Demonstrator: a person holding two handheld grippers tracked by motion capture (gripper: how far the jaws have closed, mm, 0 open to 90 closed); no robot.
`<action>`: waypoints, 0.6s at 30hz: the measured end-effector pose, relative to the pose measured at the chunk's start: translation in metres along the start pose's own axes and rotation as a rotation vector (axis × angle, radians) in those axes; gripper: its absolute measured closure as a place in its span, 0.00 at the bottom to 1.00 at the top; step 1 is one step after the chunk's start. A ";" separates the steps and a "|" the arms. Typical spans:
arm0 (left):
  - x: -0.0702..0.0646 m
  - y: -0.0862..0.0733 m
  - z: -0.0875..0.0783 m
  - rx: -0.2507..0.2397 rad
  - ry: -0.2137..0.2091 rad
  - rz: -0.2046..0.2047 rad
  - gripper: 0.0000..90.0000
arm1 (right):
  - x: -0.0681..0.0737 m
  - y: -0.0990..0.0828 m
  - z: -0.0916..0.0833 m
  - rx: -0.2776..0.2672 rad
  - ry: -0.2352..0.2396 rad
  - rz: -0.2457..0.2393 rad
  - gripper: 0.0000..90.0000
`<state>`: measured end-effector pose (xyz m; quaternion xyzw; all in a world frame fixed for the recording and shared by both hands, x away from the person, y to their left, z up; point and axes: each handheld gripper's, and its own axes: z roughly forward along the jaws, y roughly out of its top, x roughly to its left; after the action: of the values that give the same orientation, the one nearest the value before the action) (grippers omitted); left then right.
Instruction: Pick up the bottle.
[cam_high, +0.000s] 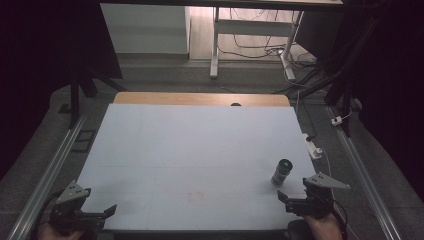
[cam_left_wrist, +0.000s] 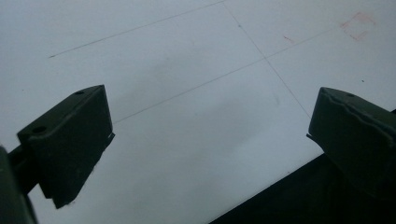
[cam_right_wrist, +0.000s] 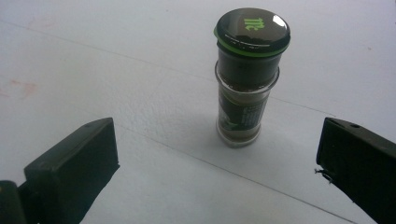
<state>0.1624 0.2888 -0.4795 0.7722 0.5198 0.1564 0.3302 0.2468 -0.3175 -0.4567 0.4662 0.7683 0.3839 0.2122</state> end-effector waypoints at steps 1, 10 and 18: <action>0.001 0.000 0.000 0.001 -0.005 -0.003 0.01 | -0.001 0.000 -0.001 -0.007 0.008 0.011 0.00; 0.004 -0.001 -0.001 -0.007 -0.029 -0.022 0.00 | 0.000 0.000 0.001 0.004 0.020 -0.004 0.00; 0.003 -0.001 -0.001 -0.003 -0.033 -0.021 0.00 | -0.002 0.001 0.002 0.009 0.042 0.007 0.00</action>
<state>0.1627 0.2923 -0.4799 0.7686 0.5221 0.1408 0.3417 0.2490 -0.3183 -0.4572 0.4618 0.7725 0.3909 0.1928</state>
